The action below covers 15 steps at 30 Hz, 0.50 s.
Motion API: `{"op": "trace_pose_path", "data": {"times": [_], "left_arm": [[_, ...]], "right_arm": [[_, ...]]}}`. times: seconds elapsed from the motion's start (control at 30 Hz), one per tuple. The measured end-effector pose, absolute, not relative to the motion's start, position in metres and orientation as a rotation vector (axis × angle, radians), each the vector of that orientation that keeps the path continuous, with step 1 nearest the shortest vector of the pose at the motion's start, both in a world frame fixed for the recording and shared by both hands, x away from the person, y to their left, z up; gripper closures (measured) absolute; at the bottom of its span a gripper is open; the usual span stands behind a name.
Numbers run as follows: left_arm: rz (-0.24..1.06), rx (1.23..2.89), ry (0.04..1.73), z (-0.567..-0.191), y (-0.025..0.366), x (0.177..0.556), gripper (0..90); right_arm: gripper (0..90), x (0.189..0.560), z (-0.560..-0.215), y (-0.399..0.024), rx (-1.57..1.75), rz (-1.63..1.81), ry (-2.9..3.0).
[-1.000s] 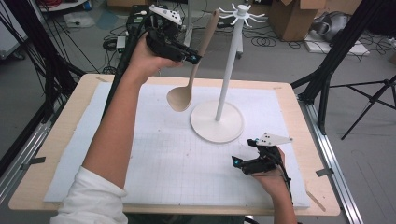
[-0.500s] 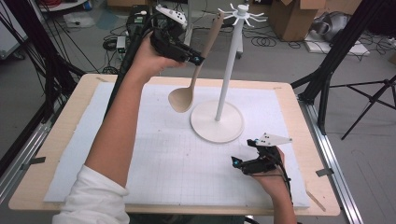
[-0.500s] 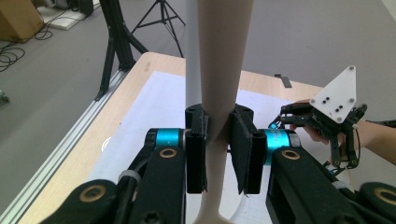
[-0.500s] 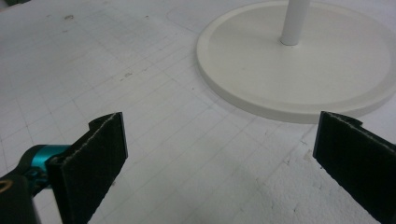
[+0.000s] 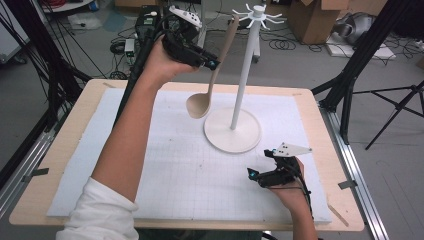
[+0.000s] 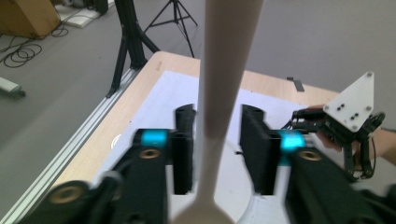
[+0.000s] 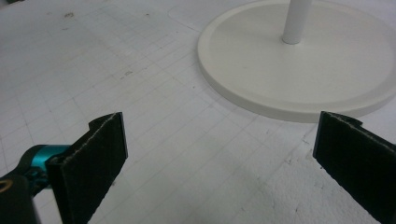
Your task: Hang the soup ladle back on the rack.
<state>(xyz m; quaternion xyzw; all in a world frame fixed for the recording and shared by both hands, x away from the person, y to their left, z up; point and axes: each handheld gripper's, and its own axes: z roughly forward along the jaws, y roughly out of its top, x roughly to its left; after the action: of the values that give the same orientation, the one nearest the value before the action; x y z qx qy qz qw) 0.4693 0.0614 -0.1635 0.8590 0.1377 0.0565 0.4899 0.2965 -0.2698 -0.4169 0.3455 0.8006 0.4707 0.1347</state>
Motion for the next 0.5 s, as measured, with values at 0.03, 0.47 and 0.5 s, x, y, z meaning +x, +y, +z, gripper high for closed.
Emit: {"op": "trace_pose_path", "data": {"times": [0.03,0.47,0.5], "left_arm": [[0.137,2.097,0.337,-0.163,0.063,0.469,59.9],[0.068,2.093,0.365,-0.188,0.112,0.451,42.5],[0.069,2.088,0.37,-0.193,0.117,0.448,40.6]], "right_arm": [[1.9,0.296,-0.417,-0.27,1.004,1.362,2.321],[1.9,0.296,-0.417,-0.27,1.003,1.353,2.322],[1.9,0.296,-0.417,-0.27,1.005,1.351,2.322]]}}
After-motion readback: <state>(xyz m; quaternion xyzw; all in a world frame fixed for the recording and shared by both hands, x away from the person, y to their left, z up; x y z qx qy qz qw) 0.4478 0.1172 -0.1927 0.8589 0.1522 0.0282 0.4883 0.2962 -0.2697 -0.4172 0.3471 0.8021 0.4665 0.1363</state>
